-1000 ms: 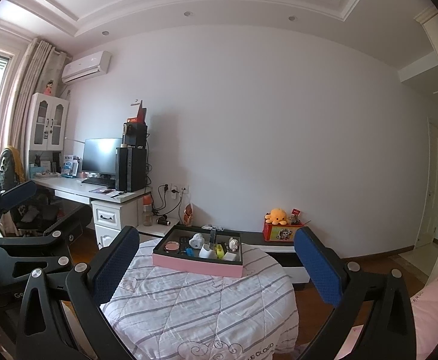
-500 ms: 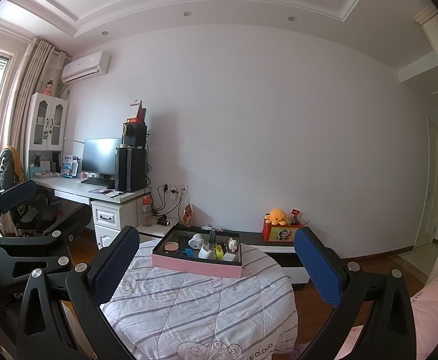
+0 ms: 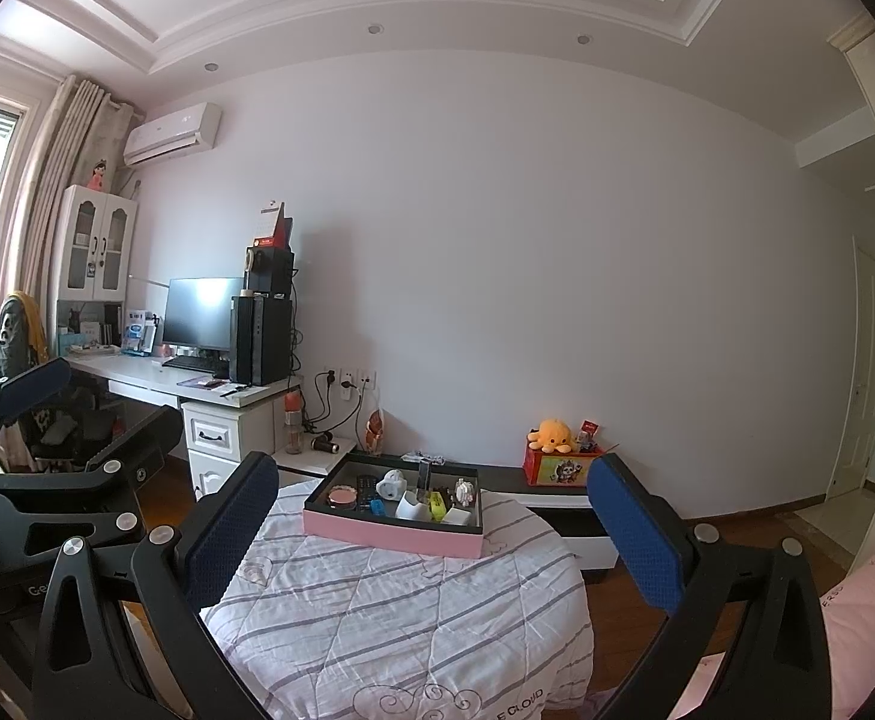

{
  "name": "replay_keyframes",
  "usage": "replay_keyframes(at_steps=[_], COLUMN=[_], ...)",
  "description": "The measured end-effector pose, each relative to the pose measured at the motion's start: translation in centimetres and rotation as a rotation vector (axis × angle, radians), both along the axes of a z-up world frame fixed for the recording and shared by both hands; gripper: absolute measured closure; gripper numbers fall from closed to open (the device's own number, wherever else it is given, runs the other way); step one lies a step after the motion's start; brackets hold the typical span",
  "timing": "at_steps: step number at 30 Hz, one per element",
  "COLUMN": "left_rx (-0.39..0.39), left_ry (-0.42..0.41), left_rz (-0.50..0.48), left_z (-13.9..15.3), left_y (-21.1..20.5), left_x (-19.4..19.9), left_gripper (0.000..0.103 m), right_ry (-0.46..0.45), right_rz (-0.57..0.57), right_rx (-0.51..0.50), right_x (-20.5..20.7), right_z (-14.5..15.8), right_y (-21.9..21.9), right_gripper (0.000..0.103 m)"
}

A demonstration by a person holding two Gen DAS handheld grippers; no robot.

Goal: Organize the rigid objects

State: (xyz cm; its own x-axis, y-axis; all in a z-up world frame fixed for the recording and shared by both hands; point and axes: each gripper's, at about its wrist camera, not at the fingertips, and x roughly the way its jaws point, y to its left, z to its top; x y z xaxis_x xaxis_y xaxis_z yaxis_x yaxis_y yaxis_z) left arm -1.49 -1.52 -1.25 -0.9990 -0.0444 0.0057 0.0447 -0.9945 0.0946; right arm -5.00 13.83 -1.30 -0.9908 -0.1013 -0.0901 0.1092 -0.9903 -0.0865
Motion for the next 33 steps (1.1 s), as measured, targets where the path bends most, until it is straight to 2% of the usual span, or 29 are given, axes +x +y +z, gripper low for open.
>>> replay_keyframes(at_steps=[9, 33], left_rx=[0.015, -0.001], left_ry=[0.028, 0.020], left_rz=[-0.014, -0.001], left_z=[0.15, -0.08], left_y=[-0.17, -0.06], left_x=[0.52, 0.15], left_gripper=[0.000, 0.000], right_ry=[0.015, 0.001], right_rz=[0.003, 0.002], right_rx=[-0.007, -0.002], right_x=[0.22, 0.39], right_z=[0.13, 0.14], right_y=[0.46, 0.45], right_gripper=[0.000, 0.000])
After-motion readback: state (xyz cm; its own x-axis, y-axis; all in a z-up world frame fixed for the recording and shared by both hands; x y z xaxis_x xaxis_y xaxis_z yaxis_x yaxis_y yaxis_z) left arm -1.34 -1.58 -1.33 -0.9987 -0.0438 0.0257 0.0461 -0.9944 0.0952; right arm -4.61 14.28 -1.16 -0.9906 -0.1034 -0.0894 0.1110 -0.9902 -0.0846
